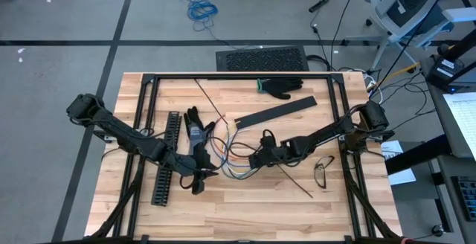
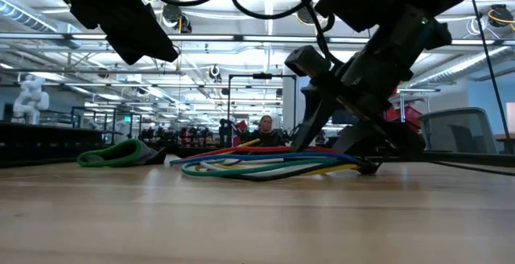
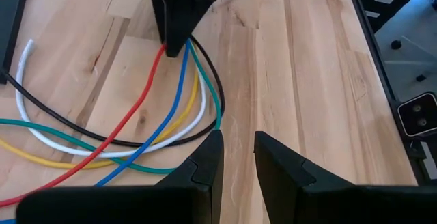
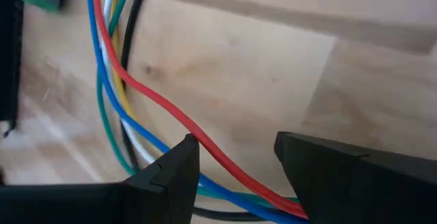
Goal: Ziptie cables
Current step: Wrap the cable wires with the black zip tie
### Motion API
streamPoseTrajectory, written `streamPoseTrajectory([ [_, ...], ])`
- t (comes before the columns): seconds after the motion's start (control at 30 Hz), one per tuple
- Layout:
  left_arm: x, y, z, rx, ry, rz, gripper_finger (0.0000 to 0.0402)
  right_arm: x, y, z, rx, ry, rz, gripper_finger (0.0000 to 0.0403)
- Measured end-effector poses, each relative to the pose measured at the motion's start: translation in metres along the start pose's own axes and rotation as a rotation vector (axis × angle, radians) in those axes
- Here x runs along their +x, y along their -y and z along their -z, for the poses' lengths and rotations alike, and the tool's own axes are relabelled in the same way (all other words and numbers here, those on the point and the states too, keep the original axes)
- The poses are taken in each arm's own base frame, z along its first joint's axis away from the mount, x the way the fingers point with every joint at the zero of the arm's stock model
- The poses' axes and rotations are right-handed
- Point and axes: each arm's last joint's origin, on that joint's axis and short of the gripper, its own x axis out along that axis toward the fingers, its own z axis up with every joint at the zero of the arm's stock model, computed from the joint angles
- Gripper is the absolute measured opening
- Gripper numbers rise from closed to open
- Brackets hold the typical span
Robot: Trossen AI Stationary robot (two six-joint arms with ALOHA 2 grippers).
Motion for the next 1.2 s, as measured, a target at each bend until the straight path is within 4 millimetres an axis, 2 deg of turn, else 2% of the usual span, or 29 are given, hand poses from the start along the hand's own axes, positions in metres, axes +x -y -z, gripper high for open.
streamPoseTrajectory([
  [0.27,0.000,-0.001,0.000,0.002,0.016,-0.032,0.0077,-0.001,0.001,-0.002,-0.046,0.101,0.023,0.0194],
  [0.6,-0.001,0.002,0.001,0.007,0.015,-0.026,0.0020,0.000,0.002,-0.010,-0.023,0.236,0.043,0.0194],
  [0.8,-0.001,0.003,0.001,0.008,0.011,-0.015,0.0005,-0.001,0.003,-0.015,-0.035,0.353,0.058,0.0194],
  [1.07,-0.001,0.003,0.001,-0.008,0.009,-0.012,0.0005,0.001,0.003,-0.026,0.035,0.293,0.041,0.0194],
  [1.2,-0.001,0.004,0.002,-0.043,-0.009,0.022,0.0005,0.003,0.005,-0.028,0.042,0.200,0.050,0.0194],
])
